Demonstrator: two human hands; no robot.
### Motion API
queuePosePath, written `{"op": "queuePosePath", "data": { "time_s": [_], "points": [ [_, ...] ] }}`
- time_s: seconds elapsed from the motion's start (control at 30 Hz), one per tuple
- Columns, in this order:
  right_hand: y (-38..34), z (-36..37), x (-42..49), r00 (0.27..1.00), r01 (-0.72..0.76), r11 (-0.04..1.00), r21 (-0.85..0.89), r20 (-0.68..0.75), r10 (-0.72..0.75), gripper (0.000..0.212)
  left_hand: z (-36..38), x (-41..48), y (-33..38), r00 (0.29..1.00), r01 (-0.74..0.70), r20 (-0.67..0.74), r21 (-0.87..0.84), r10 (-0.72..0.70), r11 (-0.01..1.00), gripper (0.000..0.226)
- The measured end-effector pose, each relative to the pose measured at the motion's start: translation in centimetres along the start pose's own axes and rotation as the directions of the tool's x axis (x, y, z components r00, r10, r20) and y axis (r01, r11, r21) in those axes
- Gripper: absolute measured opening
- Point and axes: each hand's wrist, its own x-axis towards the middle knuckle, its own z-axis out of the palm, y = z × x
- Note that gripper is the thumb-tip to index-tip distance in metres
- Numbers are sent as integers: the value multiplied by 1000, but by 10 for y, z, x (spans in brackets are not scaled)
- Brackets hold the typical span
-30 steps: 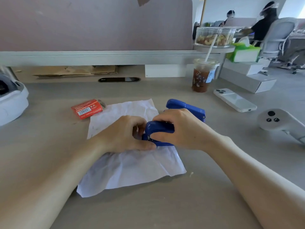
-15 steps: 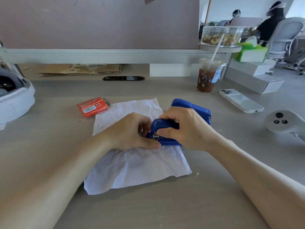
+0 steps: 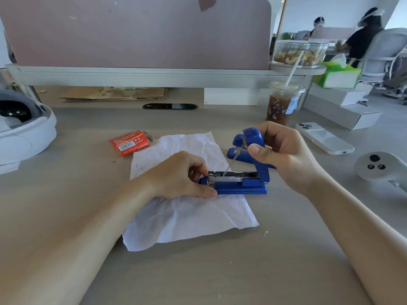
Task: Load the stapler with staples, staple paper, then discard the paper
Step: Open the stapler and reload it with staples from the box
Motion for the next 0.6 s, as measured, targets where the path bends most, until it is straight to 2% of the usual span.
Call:
{"op": "queuePosePath", "data": {
  "time_s": [0.23, 0.33, 0.47, 0.53, 0.6],
  "points": [
    [-4, -28, -2, 999, 21, 998, 66, 32, -23, 15, 0, -1, -1, 999, -46, -19, 9, 46, 999, 24],
    [-3, -46, -2, 999, -3, 999, 51, 40, 1, 24, 0, -1, -2, 998, -62, -14, 9, 62, 998, 24],
    [0, -73, -6, 989, -133, 986, -104, 51, 139, 49, -4, -2, -4, 997, -74, -6, 9, 74, 997, 24],
    [2, -82, -9, 973, -189, 949, -253, 81, 215, 34, -6, -3, -6, 997, -73, -9, 14, 73, 997, 23],
    [5, -82, -11, 943, -249, 897, -364, 121, 311, 32, -7, -4, -8, 998, -64, -19, 15, 64, 998, 24]
  ]
}}
